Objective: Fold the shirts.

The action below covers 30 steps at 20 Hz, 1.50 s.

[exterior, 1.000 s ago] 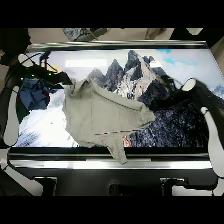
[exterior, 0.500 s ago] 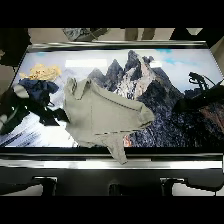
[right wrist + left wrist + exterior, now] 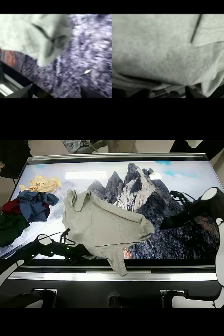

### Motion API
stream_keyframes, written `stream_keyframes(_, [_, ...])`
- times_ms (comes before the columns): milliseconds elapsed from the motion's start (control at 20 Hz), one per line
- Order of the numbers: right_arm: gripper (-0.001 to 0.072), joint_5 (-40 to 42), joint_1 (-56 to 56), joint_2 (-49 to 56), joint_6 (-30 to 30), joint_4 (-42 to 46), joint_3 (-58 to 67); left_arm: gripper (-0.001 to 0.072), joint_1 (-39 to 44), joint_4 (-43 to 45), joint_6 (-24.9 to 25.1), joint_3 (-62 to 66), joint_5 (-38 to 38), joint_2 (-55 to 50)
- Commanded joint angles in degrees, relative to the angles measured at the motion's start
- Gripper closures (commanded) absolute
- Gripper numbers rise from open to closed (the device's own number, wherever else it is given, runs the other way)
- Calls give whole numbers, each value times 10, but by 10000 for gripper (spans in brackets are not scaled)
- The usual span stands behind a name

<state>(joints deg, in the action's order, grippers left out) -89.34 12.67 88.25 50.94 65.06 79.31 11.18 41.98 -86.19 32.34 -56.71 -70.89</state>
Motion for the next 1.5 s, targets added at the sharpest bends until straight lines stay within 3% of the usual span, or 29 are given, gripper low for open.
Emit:
stream_keyframes(0, [15,-7,-42,26,-22,-1,-2,279,36,-39,-8,-18,99,-19])
stream_keyframes(150, [15,-6,-72,54,-23,-1,-2,666,35,-38,3,-17,110,-21])
stream_keyframes(300, [22,43,-93,80,-23,5,-2,669,35,-31,33,-10,111,-9])
stream_keyframes(350, [70,76,-98,85,-18,5,-2,669,35,-25,33,-6,111,-2])
stream_keyframes(400, [164,106,-102,87,-14,5,-2,669,35,-19,33,-2,111,5])
stream_keyframes(450, [349,131,-103,87,-6,6,-2,669,35,-10,34,3,111,12])
stream_keyframes(500, [577,145,-105,87,-2,5,-2,669,35,-1,34,8,111,18])
stream_keyframes(550, [656,150,-105,87,8,5,-1,669,34,15,33,14,111,26])
stream_keyframes(700, [658,126,-105,68,7,5,13,671,14,86,33,70,87,70])
stream_keyframes(850, [658,156,-95,-12,17,5,72,671,-46,162,33,226,68,161])
stream_keyframes(1100, [657,269,-6,-219,161,71,255,672,-214,175,30,661,52,225])
stream_keyframes(1250, [657,219,7,-329,194,156,286,670,-279,170,-29,799,-29,225])
stream_keyframes(1450, [657,133,7,-394,188,165,286,670,-278,128,-24,808,-112,232])
